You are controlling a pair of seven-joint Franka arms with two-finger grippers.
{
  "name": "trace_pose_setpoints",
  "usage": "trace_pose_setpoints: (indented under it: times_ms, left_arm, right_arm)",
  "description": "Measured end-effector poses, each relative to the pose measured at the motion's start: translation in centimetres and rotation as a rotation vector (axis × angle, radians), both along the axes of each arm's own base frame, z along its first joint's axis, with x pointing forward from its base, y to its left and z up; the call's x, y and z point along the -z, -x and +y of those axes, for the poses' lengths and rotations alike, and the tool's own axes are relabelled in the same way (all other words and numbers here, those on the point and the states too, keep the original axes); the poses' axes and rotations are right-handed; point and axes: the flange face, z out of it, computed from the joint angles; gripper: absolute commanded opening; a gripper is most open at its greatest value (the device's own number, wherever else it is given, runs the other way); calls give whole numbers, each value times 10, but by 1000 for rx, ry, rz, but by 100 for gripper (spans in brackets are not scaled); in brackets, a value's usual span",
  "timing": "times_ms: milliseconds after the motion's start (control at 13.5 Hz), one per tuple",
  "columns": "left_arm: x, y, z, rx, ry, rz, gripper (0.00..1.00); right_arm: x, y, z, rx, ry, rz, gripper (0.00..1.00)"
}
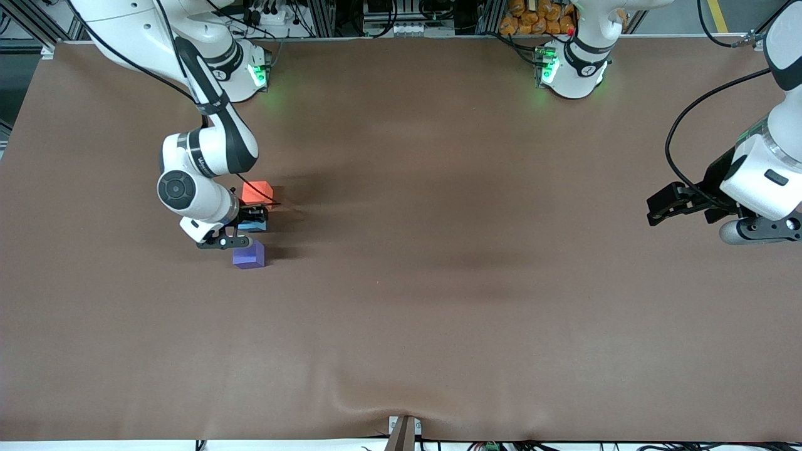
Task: Place blue block between orange and purple blocks
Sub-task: 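Lower the blue block between the orange and purple blocks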
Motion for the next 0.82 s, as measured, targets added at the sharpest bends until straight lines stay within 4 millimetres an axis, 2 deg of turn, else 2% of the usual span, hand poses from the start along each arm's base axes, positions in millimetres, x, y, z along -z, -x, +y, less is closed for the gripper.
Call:
trace_pose_setpoints:
  times_ms: [223, 371, 445, 520, 817]
  left_arm:
    - [1, 0, 0, 0, -1, 4, 100]
    - [3, 1, 0, 0, -3, 16, 100]
    - [4, 2, 0, 0, -3, 19, 100]
    - [4, 2, 0, 0, -3, 20, 100]
    - [4, 2, 0, 1, -3, 21, 100]
  right_arm:
    - [10, 1, 0, 32, -16, 11, 42]
    - [13, 2, 0, 35, -17, 14, 49]
    - [14, 2, 0, 36, -17, 15, 69]
    - [14, 2, 0, 37, -17, 15, 98]
    - [13, 1, 0, 40, -20, 12, 100]
